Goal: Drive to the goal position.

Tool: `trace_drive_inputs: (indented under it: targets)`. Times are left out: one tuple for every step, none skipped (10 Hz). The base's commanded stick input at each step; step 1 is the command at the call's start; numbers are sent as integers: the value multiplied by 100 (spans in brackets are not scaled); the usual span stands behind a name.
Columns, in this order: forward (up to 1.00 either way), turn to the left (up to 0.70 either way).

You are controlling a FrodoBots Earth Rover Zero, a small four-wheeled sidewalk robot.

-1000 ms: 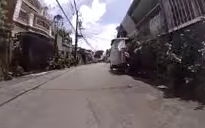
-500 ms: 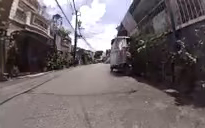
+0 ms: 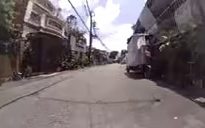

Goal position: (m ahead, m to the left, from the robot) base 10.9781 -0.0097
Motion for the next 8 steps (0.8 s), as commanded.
trace_drive_inputs:
  targets:
    - [70, 0]
    - [70, 0]
    - [70, 0]
    - [70, 0]
    - [70, 0]
    - [70, 0]
    - [70, 0]
    - [70, 0]
